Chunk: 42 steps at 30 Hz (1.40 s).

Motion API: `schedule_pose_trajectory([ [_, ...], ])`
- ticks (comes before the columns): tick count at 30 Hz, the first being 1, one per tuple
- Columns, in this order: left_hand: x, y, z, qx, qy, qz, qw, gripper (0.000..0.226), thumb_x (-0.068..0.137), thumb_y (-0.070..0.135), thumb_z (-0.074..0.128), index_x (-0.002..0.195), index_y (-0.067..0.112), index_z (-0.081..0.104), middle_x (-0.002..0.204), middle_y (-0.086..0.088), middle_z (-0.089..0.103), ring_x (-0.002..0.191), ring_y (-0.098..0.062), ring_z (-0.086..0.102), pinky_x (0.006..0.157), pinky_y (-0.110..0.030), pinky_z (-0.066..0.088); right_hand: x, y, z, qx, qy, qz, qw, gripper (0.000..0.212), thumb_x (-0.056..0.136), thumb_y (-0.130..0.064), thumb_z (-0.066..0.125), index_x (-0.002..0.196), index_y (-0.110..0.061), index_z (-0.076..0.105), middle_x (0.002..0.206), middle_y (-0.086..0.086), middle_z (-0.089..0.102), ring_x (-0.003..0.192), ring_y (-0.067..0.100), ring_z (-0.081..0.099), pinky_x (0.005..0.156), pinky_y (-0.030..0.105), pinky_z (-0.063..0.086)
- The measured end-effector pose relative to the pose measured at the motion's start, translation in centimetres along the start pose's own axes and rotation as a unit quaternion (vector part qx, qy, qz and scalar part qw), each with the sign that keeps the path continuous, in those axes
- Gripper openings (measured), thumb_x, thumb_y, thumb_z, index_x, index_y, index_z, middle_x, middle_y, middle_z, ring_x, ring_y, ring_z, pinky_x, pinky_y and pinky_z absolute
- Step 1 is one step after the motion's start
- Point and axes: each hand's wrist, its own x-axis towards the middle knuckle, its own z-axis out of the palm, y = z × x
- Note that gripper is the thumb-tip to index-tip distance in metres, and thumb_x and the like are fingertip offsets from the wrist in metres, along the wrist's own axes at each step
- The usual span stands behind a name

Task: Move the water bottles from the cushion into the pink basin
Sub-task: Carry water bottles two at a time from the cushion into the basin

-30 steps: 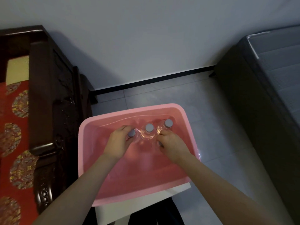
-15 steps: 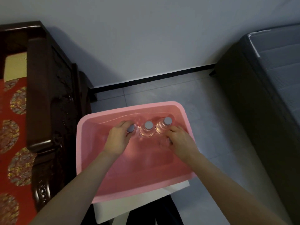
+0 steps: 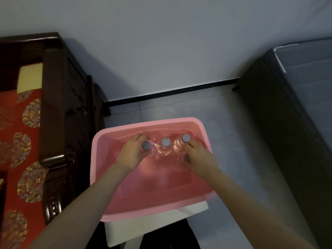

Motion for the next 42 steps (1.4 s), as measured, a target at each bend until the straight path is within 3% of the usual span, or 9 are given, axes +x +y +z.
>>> schedule_pose_trajectory([
  [5, -0.3, 1.8, -5.2, -0.010, 0.020, -0.011, 1.000, 0.054, 0.075, 0.029, 0.079, 0.122, 0.010, 0.061, 0.122, -0.006, 0.063, 0.114, -0.024, 0.057, 0.098, -0.032, 0.040, 0.4, -2.2, -5.4, 0.075, 0.130, 0.039, 0.988, 0.033, 0.087, -0.032, 0.061, 0.114, -0.013, 0.064, 0.119, 0.004, 0.061, 0.109, 0.027, 0.058, 0.082, 0.035, 0.046],
  [10, -3.4, 5.6, -12.6, -0.001, 0.150, 0.003, 0.989, 0.042, 0.093, 0.035, 0.058, 0.128, 0.012, 0.058, 0.134, -0.006, 0.057, 0.131, -0.021, 0.046, 0.110, -0.032, 0.033, -0.3, -6.0, -11.8, 0.175, 0.229, -0.006, 0.957, 0.039, 0.096, -0.030, 0.054, 0.128, -0.008, 0.058, 0.136, 0.009, 0.056, 0.131, 0.024, 0.044, 0.109, 0.033, 0.032],
  [14, -9.2, 8.7, -17.7, -0.010, 0.255, -0.016, 0.967, 0.045, 0.097, 0.033, 0.047, 0.138, 0.015, 0.049, 0.147, -0.005, 0.045, 0.140, -0.015, 0.032, 0.112, -0.023, 0.020, -2.9, -10.0, -16.1, 0.161, 0.252, -0.083, 0.950, 0.045, 0.099, -0.036, 0.045, 0.136, -0.011, 0.052, 0.150, 0.006, 0.043, 0.142, 0.021, 0.031, 0.116, 0.036, 0.024],
  [21, -26.4, 11.9, -24.5, 0.033, 0.425, -0.083, 0.901, 0.053, 0.097, 0.045, 0.040, 0.146, 0.024, 0.037, 0.153, 0.000, 0.035, 0.143, -0.009, 0.025, 0.114, -0.028, 0.022, -10.9, -19.1, -19.7, 0.112, 0.257, -0.248, 0.927, 0.053, 0.101, -0.044, 0.034, 0.146, -0.017, 0.039, 0.158, 0.001, 0.028, 0.148, 0.015, 0.017, 0.118, 0.029, 0.007],
  [27, -45.0, 11.7, -27.2, 0.083, 0.505, -0.182, 0.840, 0.055, 0.097, 0.050, 0.036, 0.149, 0.035, 0.026, 0.158, 0.012, 0.021, 0.145, -0.007, 0.016, 0.116, -0.042, 0.026, -17.8, -30.6, -18.9, 0.128, 0.225, -0.378, 0.889, 0.062, 0.097, -0.054, 0.027, 0.150, -0.023, 0.031, 0.160, -0.004, 0.023, 0.148, 0.010, 0.011, 0.122, 0.038, 0.012],
  [30, -54.2, 11.3, -28.1, 0.098, 0.552, -0.236, 0.794, 0.061, 0.092, 0.052, 0.038, 0.148, 0.030, 0.030, 0.154, 0.013, 0.024, 0.144, -0.012, 0.023, 0.113, -0.034, 0.024, -20.8, -37.0, -17.6, 0.131, 0.209, -0.433, 0.867, 0.062, 0.095, -0.053, 0.029, 0.149, -0.022, 0.033, 0.159, -0.002, 0.025, 0.148, 0.011, 0.013, 0.122, 0.041, 0.012],
  [35, -68.0, 9.7, -28.9, 0.095, 0.619, -0.308, 0.716, 0.058, 0.090, 0.027, 0.057, 0.144, 0.014, 0.040, 0.149, -0.001, 0.038, 0.129, -0.032, 0.047, 0.105, -0.040, 0.037, -25.6, -48.1, -13.3, 0.148, 0.186, -0.488, 0.840, 0.058, 0.097, -0.050, 0.035, 0.148, -0.023, 0.034, 0.159, -0.003, 0.025, 0.147, 0.011, 0.014, 0.121, 0.041, 0.014],
  [37, -73.9, 8.0, -28.9, 0.105, 0.630, -0.335, 0.693, 0.058, 0.089, 0.017, 0.063, 0.143, 0.012, 0.042, 0.148, -0.008, 0.042, 0.119, -0.020, 0.055, 0.099, -0.034, 0.039, -28.3, -53.4, -10.2, 0.152, 0.170, -0.510, 0.829, 0.059, 0.097, -0.054, 0.031, 0.148, -0.025, 0.032, 0.159, -0.006, 0.022, 0.147, 0.008, 0.010, 0.121, 0.040, 0.012],
  [42, -83.0, 4.0, -29.8, 0.123, 0.634, -0.365, 0.670, 0.060, 0.087, 0.010, 0.065, 0.143, 0.007, 0.041, 0.149, -0.010, 0.040, 0.135, -0.016, 0.035, 0.108, -0.028, 0.025, -32.0, -62.6, -4.3, 0.166, 0.162, -0.518, 0.823, 0.061, 0.097, -0.057, 0.029, 0.149, -0.025, 0.032, 0.160, -0.004, 0.023, 0.148, 0.011, 0.011, 0.121, 0.041, 0.012],
])
